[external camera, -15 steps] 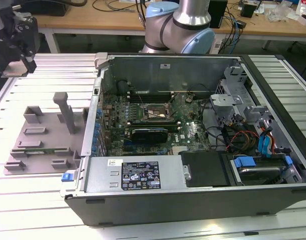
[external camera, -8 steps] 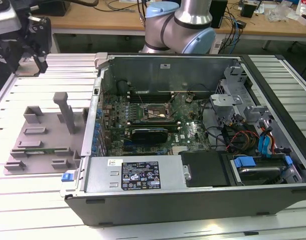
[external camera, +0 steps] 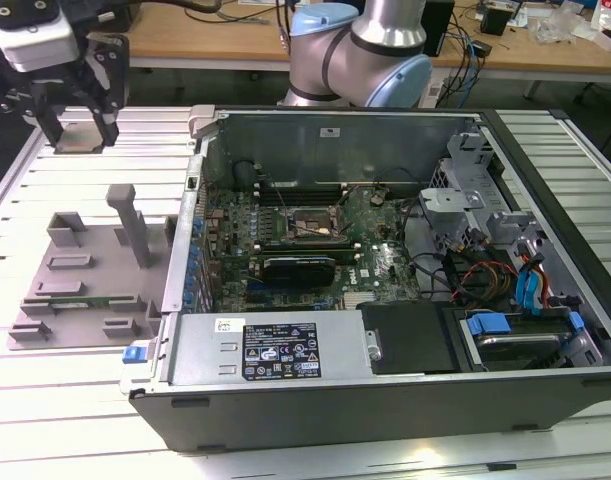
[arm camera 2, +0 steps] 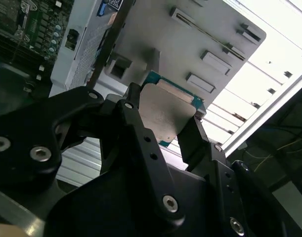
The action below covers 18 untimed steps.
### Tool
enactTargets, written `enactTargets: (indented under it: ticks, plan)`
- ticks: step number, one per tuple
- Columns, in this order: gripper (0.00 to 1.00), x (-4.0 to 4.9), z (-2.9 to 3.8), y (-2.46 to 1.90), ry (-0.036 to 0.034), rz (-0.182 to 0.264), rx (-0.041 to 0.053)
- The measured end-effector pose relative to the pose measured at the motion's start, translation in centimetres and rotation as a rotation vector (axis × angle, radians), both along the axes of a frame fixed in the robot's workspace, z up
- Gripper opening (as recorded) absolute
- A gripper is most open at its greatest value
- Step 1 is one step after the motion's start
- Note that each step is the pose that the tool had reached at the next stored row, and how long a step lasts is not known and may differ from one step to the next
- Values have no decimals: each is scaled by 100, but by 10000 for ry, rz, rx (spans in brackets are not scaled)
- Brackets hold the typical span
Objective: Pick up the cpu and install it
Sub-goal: 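Pick up the cpu and move it towards the insertion slot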
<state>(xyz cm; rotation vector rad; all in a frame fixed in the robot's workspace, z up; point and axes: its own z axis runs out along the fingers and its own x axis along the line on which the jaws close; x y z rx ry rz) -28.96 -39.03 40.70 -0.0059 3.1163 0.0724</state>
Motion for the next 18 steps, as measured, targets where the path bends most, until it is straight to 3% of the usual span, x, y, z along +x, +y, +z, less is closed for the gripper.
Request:
enactTargets:
  ticks: [4, 10, 13, 16, 18]
  plan:
    - [55, 107, 0, 0, -1, 1, 1]
    - [55, 412, -1, 0, -1, 0, 1]
    - [55, 507, 0, 0, 0, 0, 0]
    - [55, 684, -1, 0, -1, 0, 1]
    - [55, 746, 0, 0, 0, 1, 0]
